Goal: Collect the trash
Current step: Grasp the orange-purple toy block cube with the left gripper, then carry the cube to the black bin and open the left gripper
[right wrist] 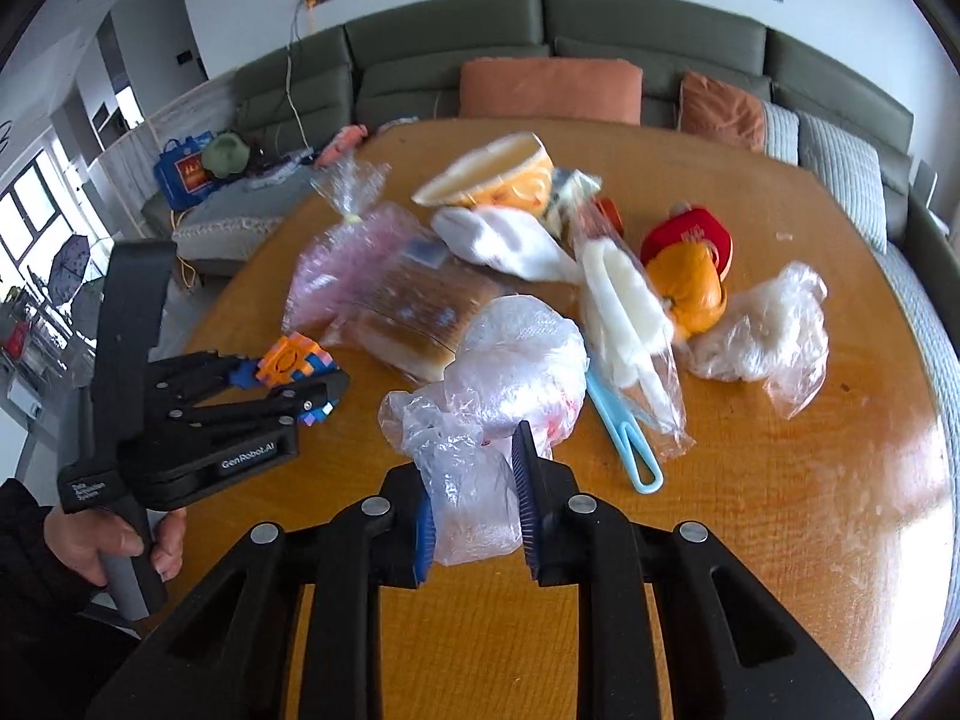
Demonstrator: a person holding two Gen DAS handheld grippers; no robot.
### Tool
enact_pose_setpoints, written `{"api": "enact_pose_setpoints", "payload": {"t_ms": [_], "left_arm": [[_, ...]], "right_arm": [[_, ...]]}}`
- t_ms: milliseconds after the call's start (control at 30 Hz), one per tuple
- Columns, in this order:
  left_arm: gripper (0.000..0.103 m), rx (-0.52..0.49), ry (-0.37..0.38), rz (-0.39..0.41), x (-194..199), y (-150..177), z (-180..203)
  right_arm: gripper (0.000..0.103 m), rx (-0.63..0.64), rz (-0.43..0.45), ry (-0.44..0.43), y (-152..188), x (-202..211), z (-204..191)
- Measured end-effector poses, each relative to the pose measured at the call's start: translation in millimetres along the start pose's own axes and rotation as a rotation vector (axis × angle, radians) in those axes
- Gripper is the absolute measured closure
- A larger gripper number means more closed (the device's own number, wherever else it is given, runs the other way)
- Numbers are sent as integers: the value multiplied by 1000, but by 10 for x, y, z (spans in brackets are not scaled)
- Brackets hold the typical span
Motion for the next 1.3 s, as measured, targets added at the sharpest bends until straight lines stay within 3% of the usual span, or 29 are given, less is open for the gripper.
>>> {"api": "enact_pose_setpoints", "payload": {"t_ms": [267,600,900,1133,1167,1200,1233,1267,1300], "left_arm": [[62,85,-40,59,403,99,-499],[62,294,-218,67,831,573,-1827],[62,559,-406,-9,1151,1468,-3087],[61,694,-497,-112,1107,2028,-3742],[58,700,-503,-132,1064,2076,-3819],[48,707,-508,-155,1028,2110,-3861],[13,714,-524,-170,1021,2137,-3893],[6,723,-559,-176,1015,2155,-3971],[6,725,-579,-168,1056,2195,-4020]], "right_arm": [[79,82,24,-84,-250,30,-593],[79,270,-37,-272,-391,-498,-1883],[79,467,-219,-517,-219,-1095,-3301],[78,537,-358,-605,-93,-1600,-4164],[75,538,-378,-610,-89,-1679,-4259],[61,533,-402,-604,-107,-1771,-4327],[49,519,-407,-604,-146,-1845,-4391],[48,509,-399,-604,-187,-1906,-4454],[47,503,-396,-601,-212,-1936,-4500]]}}
Point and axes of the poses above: each gripper's, at about its wrist camera, not at the fingertips, and x roughly against the way its jaws point, z to its right, y to its underside, the point moved 7 cm from there along -x, roughly the way its jaws point, and after that the axes turned 9 degrees about -y, right-handed, at the moved point
